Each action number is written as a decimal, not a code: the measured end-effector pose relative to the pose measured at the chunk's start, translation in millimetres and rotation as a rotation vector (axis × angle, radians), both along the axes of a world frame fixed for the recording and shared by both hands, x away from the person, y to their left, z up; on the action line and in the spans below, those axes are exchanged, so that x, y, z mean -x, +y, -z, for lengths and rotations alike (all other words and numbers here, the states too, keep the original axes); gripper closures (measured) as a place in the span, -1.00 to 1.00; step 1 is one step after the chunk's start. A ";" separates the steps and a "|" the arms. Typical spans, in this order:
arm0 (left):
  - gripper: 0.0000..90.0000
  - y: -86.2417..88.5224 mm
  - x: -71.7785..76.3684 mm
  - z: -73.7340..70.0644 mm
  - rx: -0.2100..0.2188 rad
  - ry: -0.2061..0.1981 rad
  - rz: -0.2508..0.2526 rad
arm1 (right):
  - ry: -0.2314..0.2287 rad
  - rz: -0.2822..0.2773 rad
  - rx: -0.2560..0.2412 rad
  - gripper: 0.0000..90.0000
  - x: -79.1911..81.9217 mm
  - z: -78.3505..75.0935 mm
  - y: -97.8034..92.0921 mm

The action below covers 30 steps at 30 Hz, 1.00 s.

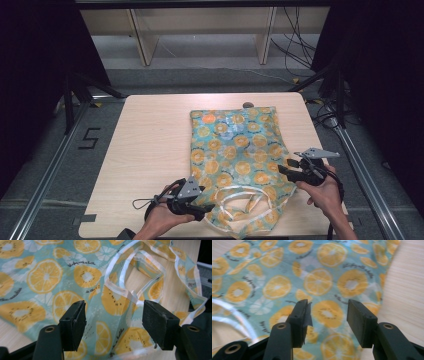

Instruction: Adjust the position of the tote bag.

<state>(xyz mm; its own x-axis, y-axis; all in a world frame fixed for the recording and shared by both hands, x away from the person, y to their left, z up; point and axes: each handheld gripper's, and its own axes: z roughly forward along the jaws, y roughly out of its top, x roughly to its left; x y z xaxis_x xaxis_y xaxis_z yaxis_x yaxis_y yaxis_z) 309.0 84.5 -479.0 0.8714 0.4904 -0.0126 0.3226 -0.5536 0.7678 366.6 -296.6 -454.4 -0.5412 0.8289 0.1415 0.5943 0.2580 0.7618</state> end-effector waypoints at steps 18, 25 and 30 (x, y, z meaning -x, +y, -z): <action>0.99 -6.2 -45.7 -21.2 0.052 -0.070 -0.016 | 0.023 -0.173 -0.040 0.16 18.9 -11.1 29.3; 0.99 1.2 -89.2 -43.0 0.116 -0.067 -0.100 | 0.025 -0.273 -0.063 0.15 30.7 -20.0 48.6; 0.86 2.0 -83.0 -42.9 0.130 0.029 -0.044 | 0.022 -0.312 -0.032 0.16 34.2 -19.4 57.8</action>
